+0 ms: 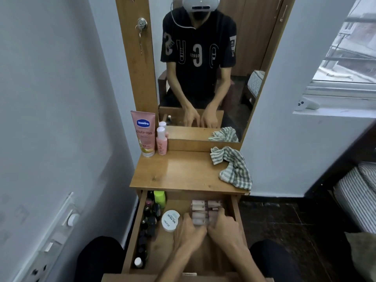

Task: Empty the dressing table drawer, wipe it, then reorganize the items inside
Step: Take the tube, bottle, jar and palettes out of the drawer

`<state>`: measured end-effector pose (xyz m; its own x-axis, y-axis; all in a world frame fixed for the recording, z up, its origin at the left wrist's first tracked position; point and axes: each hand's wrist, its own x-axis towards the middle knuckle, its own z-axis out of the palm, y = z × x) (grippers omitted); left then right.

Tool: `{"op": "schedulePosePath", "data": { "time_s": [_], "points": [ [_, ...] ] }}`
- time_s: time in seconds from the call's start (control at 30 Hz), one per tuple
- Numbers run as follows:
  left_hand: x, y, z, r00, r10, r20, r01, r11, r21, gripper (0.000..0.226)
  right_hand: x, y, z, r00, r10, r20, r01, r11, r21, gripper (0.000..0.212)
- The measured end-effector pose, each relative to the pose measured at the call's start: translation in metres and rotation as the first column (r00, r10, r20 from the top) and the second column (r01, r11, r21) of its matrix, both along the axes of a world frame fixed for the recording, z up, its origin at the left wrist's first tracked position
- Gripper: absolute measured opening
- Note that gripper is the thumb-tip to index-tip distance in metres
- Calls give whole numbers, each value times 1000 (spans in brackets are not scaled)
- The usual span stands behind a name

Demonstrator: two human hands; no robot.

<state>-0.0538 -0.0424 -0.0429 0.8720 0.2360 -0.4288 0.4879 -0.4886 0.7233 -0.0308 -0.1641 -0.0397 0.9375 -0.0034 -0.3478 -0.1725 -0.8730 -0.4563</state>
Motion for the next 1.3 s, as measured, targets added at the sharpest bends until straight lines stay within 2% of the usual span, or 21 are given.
{"op": "schedulePosePath", "data": {
  "time_s": [0.1, 0.27, 0.4, 0.5, 0.63, 0.77, 0.97, 1.13, 1.3],
  "points": [
    [-3, 0, 9, 999, 3, 48, -1, 999, -35, 23, -2, 3, 0, 1000, -18, 1, 18, 1000, 13, 54],
    [-24, 6, 30, 988, 30, 153, -33, 999, 18, 39, -13, -5, 13, 998, -29, 48, 29, 1000, 2, 39],
    [-47, 21, 54, 972, -6, 234, -16, 996, 92, 29, -31, -19, 34, 990, -86, 115, 83, 996, 28, 45],
    [-57, 32, 73, 943, -5, 333, -20, 997, 71, 18, -40, -25, 64, 977, -87, 192, 75, 995, 73, 49],
    [-54, 41, 92, 874, 11, 486, -36, 998, 42, 27, -40, -21, 102, 940, -89, 329, 43, 989, 142, 48],
    [-25, 50, 105, 814, 57, 578, -68, 998, -2, 26, -13, -6, 110, 900, -110, 421, -2, 966, 258, 46],
    [54, 64, 81, 810, 86, 580, -124, 992, 27, 23, 51, 25, 83, 875, -129, 466, 7, 967, 255, 48],
    [97, 70, 49, 819, 47, 572, -117, 989, 86, 28, 85, 32, 54, 849, -121, 515, 30, 983, 182, 47],
    [115, 66, 35, 813, 57, 580, -102, 994, 45, 29, 99, 27, 43, 819, -113, 563, 16, 985, 174, 43]
  ]
}}
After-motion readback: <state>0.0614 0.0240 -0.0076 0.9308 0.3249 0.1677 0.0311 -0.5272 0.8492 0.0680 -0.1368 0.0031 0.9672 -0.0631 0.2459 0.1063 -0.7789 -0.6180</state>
